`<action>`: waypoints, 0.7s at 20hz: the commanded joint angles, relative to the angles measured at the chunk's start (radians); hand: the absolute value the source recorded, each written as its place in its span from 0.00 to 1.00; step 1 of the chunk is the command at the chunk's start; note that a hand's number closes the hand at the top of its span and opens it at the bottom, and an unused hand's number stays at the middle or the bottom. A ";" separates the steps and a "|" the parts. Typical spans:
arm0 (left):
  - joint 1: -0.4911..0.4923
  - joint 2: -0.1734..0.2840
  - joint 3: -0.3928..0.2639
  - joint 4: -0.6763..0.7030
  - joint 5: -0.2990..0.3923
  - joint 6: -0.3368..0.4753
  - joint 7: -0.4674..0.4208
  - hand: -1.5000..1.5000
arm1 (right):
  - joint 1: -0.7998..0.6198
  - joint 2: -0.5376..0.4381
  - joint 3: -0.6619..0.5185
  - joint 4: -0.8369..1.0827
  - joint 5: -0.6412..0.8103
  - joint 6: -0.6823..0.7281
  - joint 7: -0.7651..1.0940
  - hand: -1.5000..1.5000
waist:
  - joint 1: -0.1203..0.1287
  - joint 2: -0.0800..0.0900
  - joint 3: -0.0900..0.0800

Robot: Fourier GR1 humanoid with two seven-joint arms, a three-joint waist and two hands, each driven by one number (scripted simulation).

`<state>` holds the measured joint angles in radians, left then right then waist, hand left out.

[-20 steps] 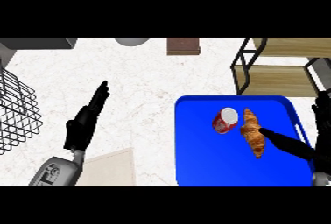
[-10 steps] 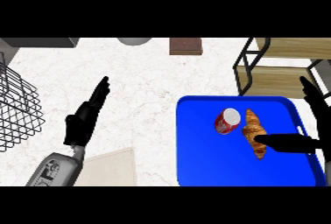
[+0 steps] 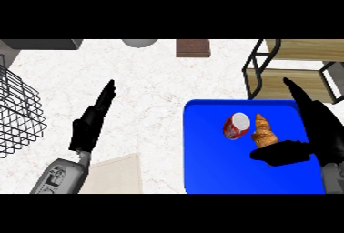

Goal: Pick the can from the tray and place it in the tiered shelf

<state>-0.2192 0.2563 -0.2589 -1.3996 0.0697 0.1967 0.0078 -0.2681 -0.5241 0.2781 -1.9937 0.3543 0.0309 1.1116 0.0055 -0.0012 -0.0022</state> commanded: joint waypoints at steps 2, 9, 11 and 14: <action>0.044 0.000 -0.002 -0.095 -0.020 0.001 0.049 0.50 | -0.091 0.080 0.035 0.017 0.068 0.044 0.199 0.00 | 0.004 -0.001 0.002; 0.039 0.025 0.073 -0.013 0.007 -0.070 -0.031 0.50 | -0.091 0.133 0.066 0.018 0.165 0.074 0.204 0.00 | -0.003 0.000 0.001; 0.027 -0.003 0.052 -0.020 -0.013 -0.050 -0.004 0.50 | -0.099 0.150 0.060 0.061 0.178 0.080 0.200 0.00 | -0.003 0.000 0.001; 0.075 -0.025 0.025 -0.063 -0.035 -0.034 -0.002 0.50 | -0.123 0.218 0.083 0.080 0.239 0.062 0.228 0.00 | 0.000 0.000 0.001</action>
<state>-0.1767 0.2399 -0.2256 -1.4367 0.0466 0.1644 0.0099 -0.3621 -0.3689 0.3352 -1.9347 0.5318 0.0789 1.1615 0.0041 -0.0015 -0.0009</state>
